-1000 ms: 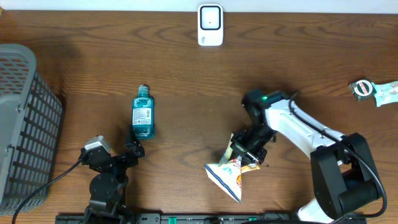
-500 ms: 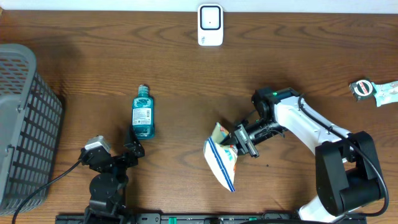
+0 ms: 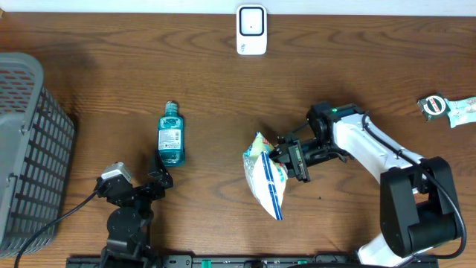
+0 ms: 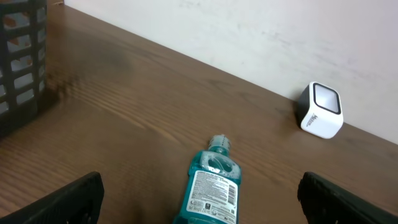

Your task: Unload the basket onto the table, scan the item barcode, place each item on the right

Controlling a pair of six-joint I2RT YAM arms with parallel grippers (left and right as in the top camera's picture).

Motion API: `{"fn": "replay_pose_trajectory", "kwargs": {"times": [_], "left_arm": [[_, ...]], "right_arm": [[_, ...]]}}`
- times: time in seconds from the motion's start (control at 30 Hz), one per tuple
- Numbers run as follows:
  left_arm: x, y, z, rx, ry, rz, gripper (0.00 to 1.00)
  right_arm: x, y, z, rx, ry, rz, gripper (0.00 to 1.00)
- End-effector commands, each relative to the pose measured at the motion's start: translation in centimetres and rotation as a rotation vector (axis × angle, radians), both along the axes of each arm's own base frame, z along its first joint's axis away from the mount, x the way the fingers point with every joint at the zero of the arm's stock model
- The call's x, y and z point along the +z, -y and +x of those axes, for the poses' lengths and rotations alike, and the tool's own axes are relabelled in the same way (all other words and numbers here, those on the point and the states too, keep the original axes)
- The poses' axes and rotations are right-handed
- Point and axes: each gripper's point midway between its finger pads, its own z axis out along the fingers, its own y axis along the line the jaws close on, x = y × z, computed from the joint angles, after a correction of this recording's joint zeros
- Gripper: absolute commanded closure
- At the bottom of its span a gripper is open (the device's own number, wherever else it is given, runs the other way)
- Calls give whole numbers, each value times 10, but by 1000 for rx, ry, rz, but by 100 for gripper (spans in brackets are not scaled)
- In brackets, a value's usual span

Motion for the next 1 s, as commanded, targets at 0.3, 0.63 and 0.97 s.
{"fn": "replay_pose_trajectory", "kwargs": {"times": [0.3, 0.63, 0.97], "left_arm": [[-13, -1, -1, 8, -38, 3, 2], [-13, -1, -1, 8, -38, 3, 2], [-13, -1, -1, 8, -38, 3, 2]], "right_arm": [[-23, 28, 5, -77, -389, -289, 98], [-60, 58, 3, -249, -923, -698, 98], [-71, 89, -34, -280, -1176, -1027, 98]]}}
